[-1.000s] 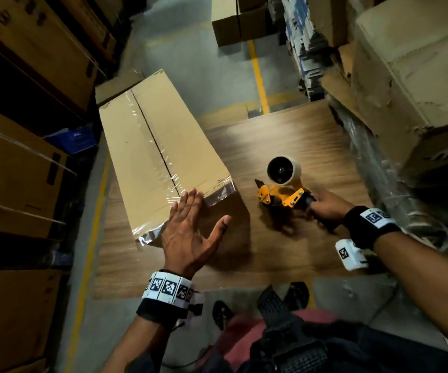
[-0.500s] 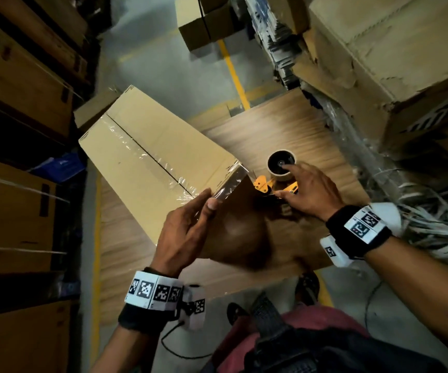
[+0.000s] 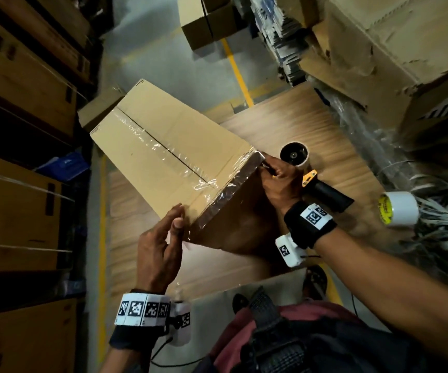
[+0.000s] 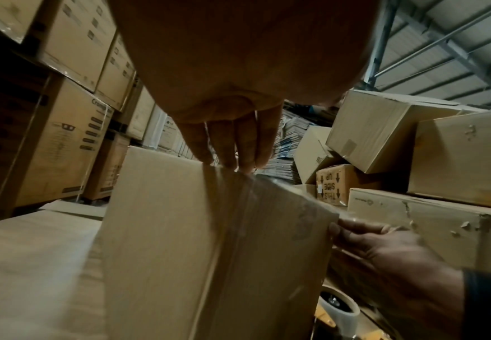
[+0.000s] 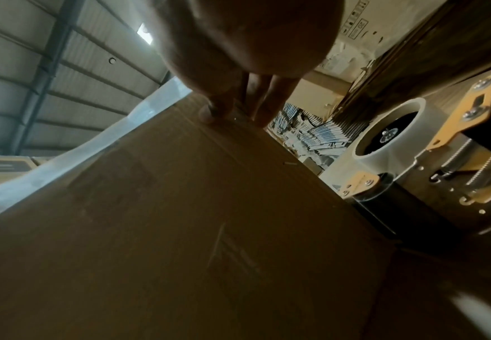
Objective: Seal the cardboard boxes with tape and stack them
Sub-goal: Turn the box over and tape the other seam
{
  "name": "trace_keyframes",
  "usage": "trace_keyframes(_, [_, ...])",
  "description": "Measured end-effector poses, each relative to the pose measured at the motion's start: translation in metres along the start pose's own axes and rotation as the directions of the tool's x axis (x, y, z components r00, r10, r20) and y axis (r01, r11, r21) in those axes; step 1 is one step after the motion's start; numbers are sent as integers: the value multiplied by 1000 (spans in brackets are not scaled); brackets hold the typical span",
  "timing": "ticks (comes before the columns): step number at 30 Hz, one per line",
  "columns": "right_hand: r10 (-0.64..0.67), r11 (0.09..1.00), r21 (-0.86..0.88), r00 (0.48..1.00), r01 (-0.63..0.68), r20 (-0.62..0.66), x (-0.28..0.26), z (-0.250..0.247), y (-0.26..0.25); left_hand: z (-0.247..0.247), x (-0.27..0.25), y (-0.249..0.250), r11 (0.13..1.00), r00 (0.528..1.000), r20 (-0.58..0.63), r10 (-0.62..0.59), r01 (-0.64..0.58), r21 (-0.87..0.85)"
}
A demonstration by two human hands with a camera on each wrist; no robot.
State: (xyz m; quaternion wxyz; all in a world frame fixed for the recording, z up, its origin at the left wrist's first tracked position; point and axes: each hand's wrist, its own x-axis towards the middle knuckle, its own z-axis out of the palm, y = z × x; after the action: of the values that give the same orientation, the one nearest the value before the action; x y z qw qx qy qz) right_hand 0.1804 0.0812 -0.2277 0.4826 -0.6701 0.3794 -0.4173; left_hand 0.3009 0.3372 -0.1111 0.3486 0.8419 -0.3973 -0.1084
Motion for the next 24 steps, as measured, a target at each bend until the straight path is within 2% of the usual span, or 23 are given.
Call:
trace_keyframes(3, [-44,995,-93,993,34,-109,-4,19,-7,0,2,-24,997,995,70,71,-70,-12])
trace_keyframes(5, [-48,989,-143,992,31,-119,-10,38,-13,-3,9,-35,994,990,89,113,-114,5])
trace_keyframes(7, [-14,973,-231,1000,11,-11,-18,58,-21,-9,17,-46,991,989,84,124,-127,30])
trace_keyframes(11, [67,870,-492,981,31,181,-36,87,-37,-32,31,-76,992,990,85,109,-115,59])
trace_keyframes(14, [85,830,-551,955,91,285,-42,93,-41,-49,37,-100,996,991,96,91,-93,14])
trace_keyframes(17, [-29,847,-475,913,239,407,-46,85,-37,-58,40,-112,996,990,113,83,-85,7])
trace_keyframes(18, [-63,877,-417,918,237,391,-46,81,-38,-59,41,-112,996,990,115,83,-85,11])
trace_keyframes(20, [-31,965,-248,981,79,194,-38,73,-49,-58,42,-111,997,991,107,80,-81,8])
trace_keyframes(22, [103,992,-74,995,-102,13,-15,68,-66,-56,42,-111,997,993,92,72,-72,4])
trace_keyframes(24, [209,978,-19,976,-208,57,13,66,-74,-55,41,-110,998,996,74,58,-58,-10])
